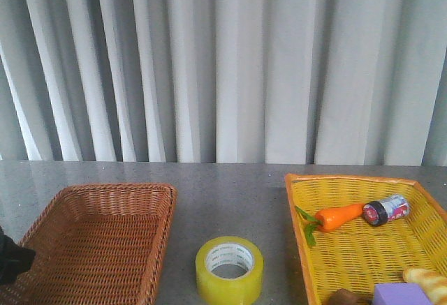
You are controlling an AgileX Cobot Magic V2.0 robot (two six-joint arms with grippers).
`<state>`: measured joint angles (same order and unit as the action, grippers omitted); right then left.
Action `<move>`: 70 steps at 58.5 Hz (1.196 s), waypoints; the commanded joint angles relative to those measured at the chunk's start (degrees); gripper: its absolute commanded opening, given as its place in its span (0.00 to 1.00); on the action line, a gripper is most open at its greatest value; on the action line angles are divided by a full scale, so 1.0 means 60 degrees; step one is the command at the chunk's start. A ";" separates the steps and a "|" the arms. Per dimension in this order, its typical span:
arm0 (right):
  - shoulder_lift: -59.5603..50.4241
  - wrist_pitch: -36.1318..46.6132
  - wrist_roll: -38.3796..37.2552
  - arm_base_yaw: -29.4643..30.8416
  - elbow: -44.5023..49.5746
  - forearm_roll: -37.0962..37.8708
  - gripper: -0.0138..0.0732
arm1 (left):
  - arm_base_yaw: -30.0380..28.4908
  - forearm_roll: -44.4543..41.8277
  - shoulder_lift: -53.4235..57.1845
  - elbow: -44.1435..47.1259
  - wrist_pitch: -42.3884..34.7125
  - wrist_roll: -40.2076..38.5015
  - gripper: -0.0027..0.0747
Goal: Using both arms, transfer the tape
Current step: 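Open the right gripper and withdraw it upward away from the tape, then reach the left gripper over the tape roll and grasp its rim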
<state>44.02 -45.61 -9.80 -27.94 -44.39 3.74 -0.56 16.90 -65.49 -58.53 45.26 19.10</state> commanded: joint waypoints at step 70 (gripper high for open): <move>-0.1971 0.0435 0.0018 0.0053 0.0700 0.0206 0.64 | 0.4182 0.2407 -0.3697 -0.3389 -0.1284 0.3266 0.67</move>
<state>32.03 -46.26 -9.80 -27.94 -38.70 4.14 22.14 32.56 -84.48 -72.59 39.31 39.18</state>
